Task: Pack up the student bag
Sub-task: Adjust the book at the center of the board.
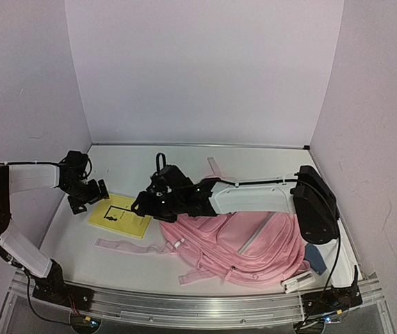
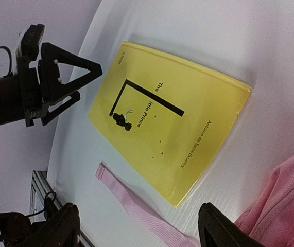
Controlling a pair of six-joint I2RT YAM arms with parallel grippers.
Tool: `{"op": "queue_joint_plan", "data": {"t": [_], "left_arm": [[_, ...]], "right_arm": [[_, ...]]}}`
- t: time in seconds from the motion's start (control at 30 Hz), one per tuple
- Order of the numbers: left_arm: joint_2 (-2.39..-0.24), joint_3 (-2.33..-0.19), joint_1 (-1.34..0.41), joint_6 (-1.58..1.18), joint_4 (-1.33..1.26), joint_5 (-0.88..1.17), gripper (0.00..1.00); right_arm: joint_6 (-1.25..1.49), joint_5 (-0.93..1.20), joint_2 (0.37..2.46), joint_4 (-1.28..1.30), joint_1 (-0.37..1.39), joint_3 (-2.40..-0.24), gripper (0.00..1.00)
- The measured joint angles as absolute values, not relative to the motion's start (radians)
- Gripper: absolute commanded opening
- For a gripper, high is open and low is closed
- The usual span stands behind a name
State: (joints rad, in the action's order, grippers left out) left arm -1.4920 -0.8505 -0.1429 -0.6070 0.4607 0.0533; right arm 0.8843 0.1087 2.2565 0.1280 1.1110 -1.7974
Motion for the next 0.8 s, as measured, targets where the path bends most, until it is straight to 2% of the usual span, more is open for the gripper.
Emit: {"op": "queue_joint_plan", "data": {"t": [0.13,0.37,0.8], "left_arm": [[-1.531,-0.850,-0.143,-0.598,0.446,0.055,1.00],[-1.595,-0.850,-0.143,-0.585,0.444,0.079,1.00],[-1.606,-0.850,-0.143,-0.566,0.420,0.098,1.00]], "right_arm": [[0.936,0.082,2.275,0.113,1.112,-1.793,0.69],[0.987,0.068,2.354,0.096,1.115,-1.825,0.65],[1.042,0.024,2.422,0.085,1.122,-1.887,0.63]]}}
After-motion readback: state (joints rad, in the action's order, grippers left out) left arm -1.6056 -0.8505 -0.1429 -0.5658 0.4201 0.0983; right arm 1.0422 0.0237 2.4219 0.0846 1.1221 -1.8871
